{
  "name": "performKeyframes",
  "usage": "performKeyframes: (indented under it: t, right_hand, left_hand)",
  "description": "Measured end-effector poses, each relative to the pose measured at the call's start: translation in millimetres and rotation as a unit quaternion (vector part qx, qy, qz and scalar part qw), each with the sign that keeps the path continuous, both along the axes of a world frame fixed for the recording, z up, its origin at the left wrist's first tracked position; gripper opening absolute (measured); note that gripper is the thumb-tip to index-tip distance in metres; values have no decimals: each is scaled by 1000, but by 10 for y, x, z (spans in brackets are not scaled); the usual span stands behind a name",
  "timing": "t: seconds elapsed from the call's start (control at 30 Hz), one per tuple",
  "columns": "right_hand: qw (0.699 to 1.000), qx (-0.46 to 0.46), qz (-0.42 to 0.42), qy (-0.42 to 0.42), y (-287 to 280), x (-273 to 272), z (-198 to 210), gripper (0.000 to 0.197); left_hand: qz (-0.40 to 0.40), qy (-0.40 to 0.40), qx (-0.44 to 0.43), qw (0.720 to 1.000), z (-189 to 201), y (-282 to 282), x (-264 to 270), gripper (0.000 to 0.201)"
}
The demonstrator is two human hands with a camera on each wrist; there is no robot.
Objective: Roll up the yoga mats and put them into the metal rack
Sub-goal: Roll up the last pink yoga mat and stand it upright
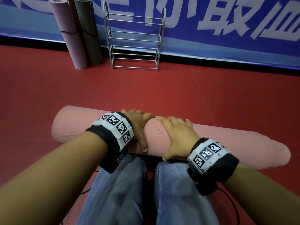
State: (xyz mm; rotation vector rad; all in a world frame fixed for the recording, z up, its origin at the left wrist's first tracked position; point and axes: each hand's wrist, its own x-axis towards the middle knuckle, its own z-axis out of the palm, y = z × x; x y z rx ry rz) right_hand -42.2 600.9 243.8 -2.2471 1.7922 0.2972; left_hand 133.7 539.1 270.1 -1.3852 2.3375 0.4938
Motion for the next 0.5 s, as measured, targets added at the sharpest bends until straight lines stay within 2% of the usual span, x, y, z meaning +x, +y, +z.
performKeyframes:
  t: [0.1,0.23,0.4,0.5]
  right_hand:
    - [1000,12,1,-9,-116,-26,13,136]
    - [999,33,2,-18,-274,-46,11,135]
    - [998,48,-4,-44,-392,-92,-34,135]
    - [998,37,4,-48,-360,-81,-43,142]
  left_hand:
    - [-26,-39,-61,997,-78,152,-37,132]
    - [-17,-73,-87,993,-162,302,-101,144]
    - [-15,-63,-104,993,-231,206,-111,141]
    - [-8,-55,-95,994,-243,85,-112,135]
